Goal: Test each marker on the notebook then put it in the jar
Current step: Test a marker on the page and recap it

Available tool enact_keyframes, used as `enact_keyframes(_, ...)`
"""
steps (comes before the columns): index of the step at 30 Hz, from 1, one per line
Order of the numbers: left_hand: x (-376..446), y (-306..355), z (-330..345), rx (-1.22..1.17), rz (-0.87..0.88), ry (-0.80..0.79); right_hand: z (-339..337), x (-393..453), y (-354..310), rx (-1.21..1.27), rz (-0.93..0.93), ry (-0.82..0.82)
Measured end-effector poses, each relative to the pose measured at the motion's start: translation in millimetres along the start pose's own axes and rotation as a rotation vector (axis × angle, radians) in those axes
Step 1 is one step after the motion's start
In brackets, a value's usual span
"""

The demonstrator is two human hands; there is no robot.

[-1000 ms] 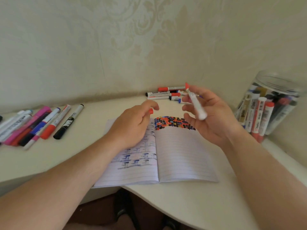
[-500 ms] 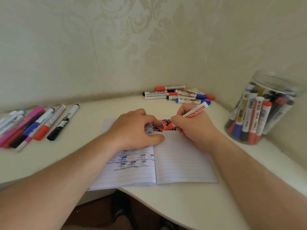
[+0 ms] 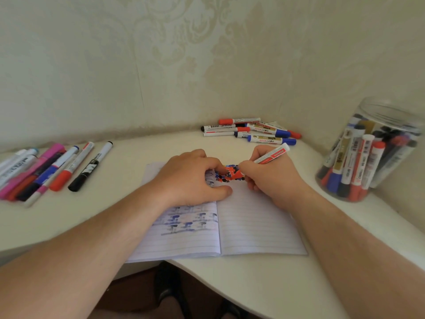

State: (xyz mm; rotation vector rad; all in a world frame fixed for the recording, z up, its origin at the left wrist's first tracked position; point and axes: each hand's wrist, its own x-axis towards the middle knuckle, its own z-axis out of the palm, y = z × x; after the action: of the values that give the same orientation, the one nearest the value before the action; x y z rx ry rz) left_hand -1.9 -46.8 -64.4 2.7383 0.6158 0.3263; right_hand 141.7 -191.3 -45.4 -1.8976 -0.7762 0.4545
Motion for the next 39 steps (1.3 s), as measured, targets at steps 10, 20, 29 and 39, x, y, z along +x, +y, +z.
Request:
enact_keyframes(10,0.8,0.1,0.5,0.005,-0.003,0.005,2.4,-2.8,-1.4,-0.093,-0.009,0.021)
enact_keyframes(20,1.0,-0.7,1.6,0.009,-0.001,0.007,2.3,-5.1,-1.7,-0.094,-0.02,0.007)
enact_keyframes(29,-0.2,0.4,0.3,-0.001,-0.002,0.004,0.2,-3.8,-0.3,-0.043,-0.016,0.01)
enact_keyframes(39,-0.2,0.3,-0.5,0.0,0.005,-0.006,-0.1,-2.1,0.1,-0.041,0.0,0.031)
